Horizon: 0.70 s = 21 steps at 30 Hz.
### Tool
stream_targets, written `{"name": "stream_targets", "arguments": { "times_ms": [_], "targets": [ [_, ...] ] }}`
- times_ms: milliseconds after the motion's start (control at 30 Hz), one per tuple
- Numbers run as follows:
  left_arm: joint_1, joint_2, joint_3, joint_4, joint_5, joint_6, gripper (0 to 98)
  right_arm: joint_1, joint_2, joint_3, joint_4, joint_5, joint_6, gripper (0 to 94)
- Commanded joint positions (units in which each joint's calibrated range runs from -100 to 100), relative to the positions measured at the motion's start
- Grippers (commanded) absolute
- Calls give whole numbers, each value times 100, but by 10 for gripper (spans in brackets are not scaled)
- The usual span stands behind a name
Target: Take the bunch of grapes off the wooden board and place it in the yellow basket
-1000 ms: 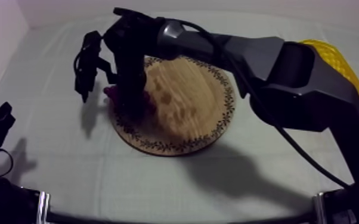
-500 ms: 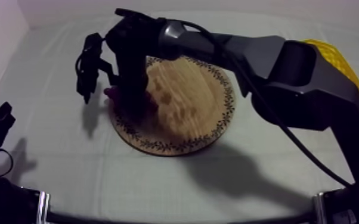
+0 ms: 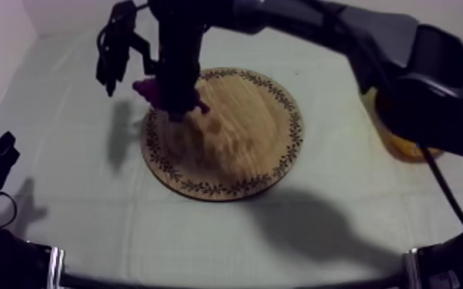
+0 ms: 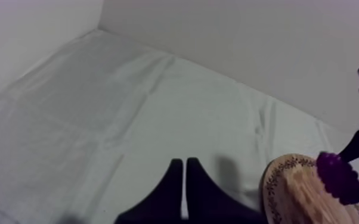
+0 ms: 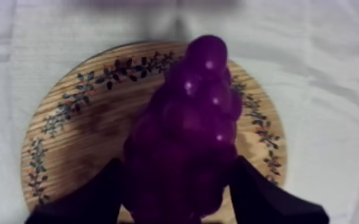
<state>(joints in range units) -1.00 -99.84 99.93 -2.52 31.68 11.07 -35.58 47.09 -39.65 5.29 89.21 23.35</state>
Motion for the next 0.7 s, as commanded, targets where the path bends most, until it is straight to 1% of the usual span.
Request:
{"name": "stream_targets", "arguments": {
  "times_ms": [0,400,533,667],
  "targets": [
    [2,2,-4,1,0,-1,0,10,-367,80,8,26,-11,250],
    [2,2,-4,1,0,-1,0,116,-1631,888,19,171,-204,253],
    [2,2,-4,1,0,-1,0,269,-1986,1396,-6,178,-343,257],
    [2,2,-4,1,0,-1,0,533,-2319,2014,4,154,-517,260]
  ]
}}
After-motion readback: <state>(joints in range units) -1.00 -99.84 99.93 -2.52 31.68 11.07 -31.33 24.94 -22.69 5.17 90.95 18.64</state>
